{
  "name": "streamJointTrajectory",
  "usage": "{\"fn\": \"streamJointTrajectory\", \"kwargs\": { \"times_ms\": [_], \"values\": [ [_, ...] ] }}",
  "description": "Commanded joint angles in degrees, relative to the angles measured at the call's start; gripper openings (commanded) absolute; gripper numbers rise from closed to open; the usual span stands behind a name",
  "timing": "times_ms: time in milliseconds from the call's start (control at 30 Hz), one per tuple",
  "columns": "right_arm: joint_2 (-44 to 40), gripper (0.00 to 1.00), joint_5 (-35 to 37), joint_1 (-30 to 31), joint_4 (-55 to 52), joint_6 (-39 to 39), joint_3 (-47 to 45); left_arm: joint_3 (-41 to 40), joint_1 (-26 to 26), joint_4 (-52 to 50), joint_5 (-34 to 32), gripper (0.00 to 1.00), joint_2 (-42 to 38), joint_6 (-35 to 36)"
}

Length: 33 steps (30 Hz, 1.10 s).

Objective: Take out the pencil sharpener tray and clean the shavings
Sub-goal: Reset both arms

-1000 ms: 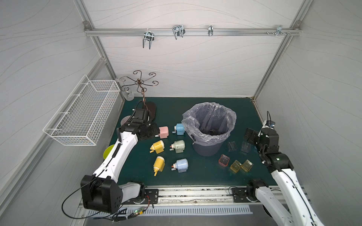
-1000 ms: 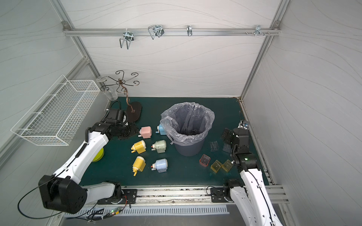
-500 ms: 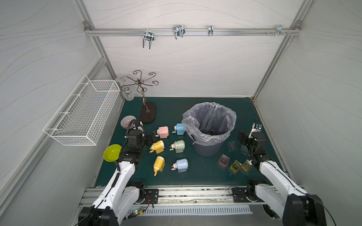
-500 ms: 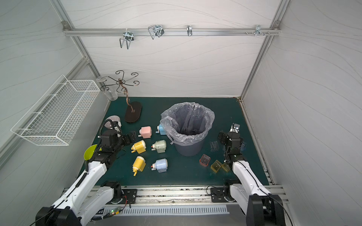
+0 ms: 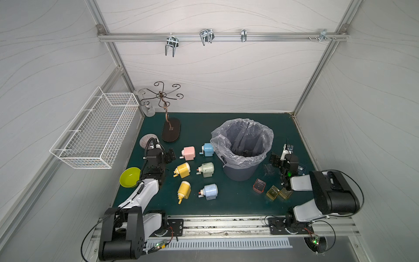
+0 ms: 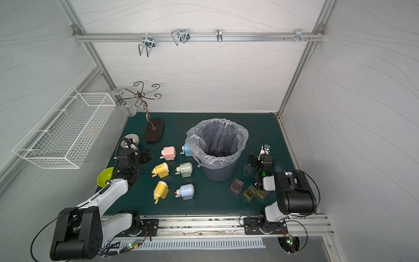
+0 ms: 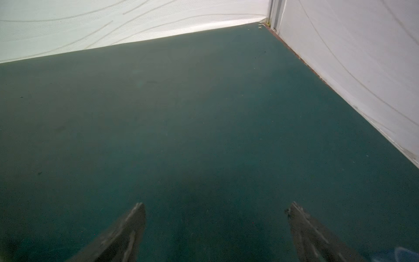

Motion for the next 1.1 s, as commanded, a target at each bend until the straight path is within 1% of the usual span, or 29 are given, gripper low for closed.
{"fn": "streamJointTrajectory", "kwargs": {
  "times_ms": [0, 67, 133, 200, 233, 267, 333, 367, 400, 500, 600, 667, 733, 900, 1000, 1067],
  "values": [
    [3.68, 0.99, -7.02, -0.65, 11.51, -2.46, 0.94, -0.88, 1.03, 10.39, -1.77, 0.99, 1.63, 1.6],
    [1.16, 0.99, -8.21, -0.76, 2.68, -2.25, 3.45, -1.84, 1.51, 14.26, -1.86, 0.99, 3.89, 2.09],
    [2.97, 0.99, -10.41, -1.03, 4.23, -2.92, 4.43, -1.78, 2.06, 15.97, -1.56, 0.99, 6.78, 0.78],
    [2.27, 0.99, -15.21, -1.92, -0.35, -3.54, 6.25, -1.99, 2.11, 19.01, -0.32, 0.99, 10.1, 0.39],
    [2.76, 0.99, -16.43, -2.0, -2.05, -3.7, 7.53, -2.63, 2.07, 21.77, 0.72, 0.99, 11.99, 0.58],
    [3.25, 0.99, -17.76, -1.73, -2.76, -4.44, 8.31, -3.05, 2.12, 24.6, 0.4, 0.99, 13.91, -0.23],
    [3.23, 0.99, -22.52, -1.71, -5.32, -6.67, 9.65, -3.83, 2.08, 29.98, 1.58, 0.99, 17.47, -0.69],
    [3.4, 0.99, -22.93, -1.46, -6.02, -7.09, 10.1, -3.96, 2.01, 31.82, 3.81, 0.99, 18.9, 0.4],
    [3.32, 0.99, -22.87, -1.36, -5.85, -7.14, 9.94, -3.71, 1.76, 31.24, 6.01, 0.99, 19.46, 1.45],
    [3.36, 0.99, -23.08, -1.49, -5.88, -7.16, 9.98, -4.02, 1.21, 37.03, 5.85, 0.99, 24.04, 2.18],
    [3.33, 0.99, -23.08, -1.47, -5.9, -7.15, 9.98, -1.86, 0.58, 30.92, 6.36, 0.99, 22.87, 2.98],
    [3.3, 0.99, -23.18, -1.52, -5.84, -7.11, 9.97, -1.88, 0.58, 32.63, 6.64, 0.99, 23.86, 3.28],
    [3.29, 0.99, -23.17, -1.47, -5.84, -7.15, 9.98, -0.94, 0.58, 29.63, 7.02, 0.99, 23.26, 3.41],
    [3.34, 0.99, -22.87, -1.36, -6.01, -7.25, 9.98, -0.96, 0.54, 29.98, 7.13, 0.99, 23.51, 3.56],
    [3.49, 0.99, -22.17, -1.05, -6.5, -7.41, 10.33, -0.89, 0.51, 29.87, 7.02, 0.99, 23.5, 3.53],
    [3.79, 0.99, -20.4, 0.09, -7.59, -8.49, 11.03, -0.84, 0.32, 29.68, 6.69, 0.99, 23.47, 3.62]
  ]
}}
